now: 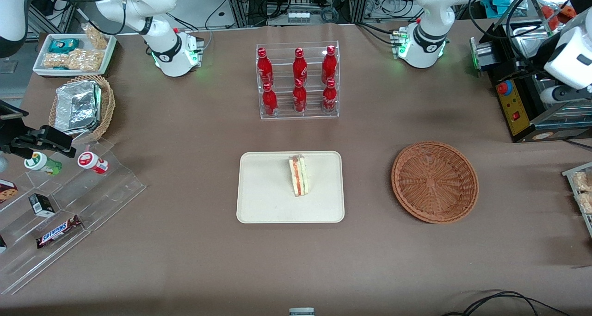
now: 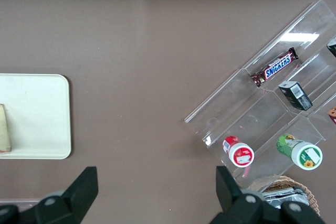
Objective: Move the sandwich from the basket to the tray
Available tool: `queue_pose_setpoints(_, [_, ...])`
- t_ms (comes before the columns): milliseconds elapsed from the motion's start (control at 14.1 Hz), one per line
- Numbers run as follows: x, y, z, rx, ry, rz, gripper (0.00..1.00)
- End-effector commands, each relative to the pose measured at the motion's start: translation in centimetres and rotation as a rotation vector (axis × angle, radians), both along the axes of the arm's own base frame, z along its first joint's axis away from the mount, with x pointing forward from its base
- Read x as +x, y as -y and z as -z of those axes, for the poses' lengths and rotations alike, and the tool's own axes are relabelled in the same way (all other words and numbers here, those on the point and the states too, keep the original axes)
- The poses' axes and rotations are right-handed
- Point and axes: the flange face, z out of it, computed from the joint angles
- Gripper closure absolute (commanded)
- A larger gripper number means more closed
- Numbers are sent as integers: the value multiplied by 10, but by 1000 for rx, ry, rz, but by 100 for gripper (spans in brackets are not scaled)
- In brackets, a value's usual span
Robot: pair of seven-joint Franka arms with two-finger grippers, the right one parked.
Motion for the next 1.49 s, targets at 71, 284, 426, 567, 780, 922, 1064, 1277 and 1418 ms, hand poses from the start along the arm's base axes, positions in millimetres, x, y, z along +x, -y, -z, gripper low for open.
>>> queue_pose_setpoints(71, [1,-2,-8,-25,22,-15,0])
queue_pose_setpoints(284, [3,-3,-9,-24,34,-15,0])
queue_pose_setpoints(426, [7,-3,-9,-21,65,-16,0])
queue_pose_setpoints(567, [16,-4,-6,-26,92,-3,0])
queue_pose_setpoints(780, [22,-3,-2,-24,102,1,0])
queue_pose_setpoints(922, [24,-2,-4,-23,119,3,0])
queue_pose_setpoints(1064, [25,-2,-3,-25,125,1,0])
queue_pose_setpoints(1277, [26,-2,-1,-24,122,3,0])
queue_pose_setpoints(1418, [25,-2,1,-24,117,3,0])
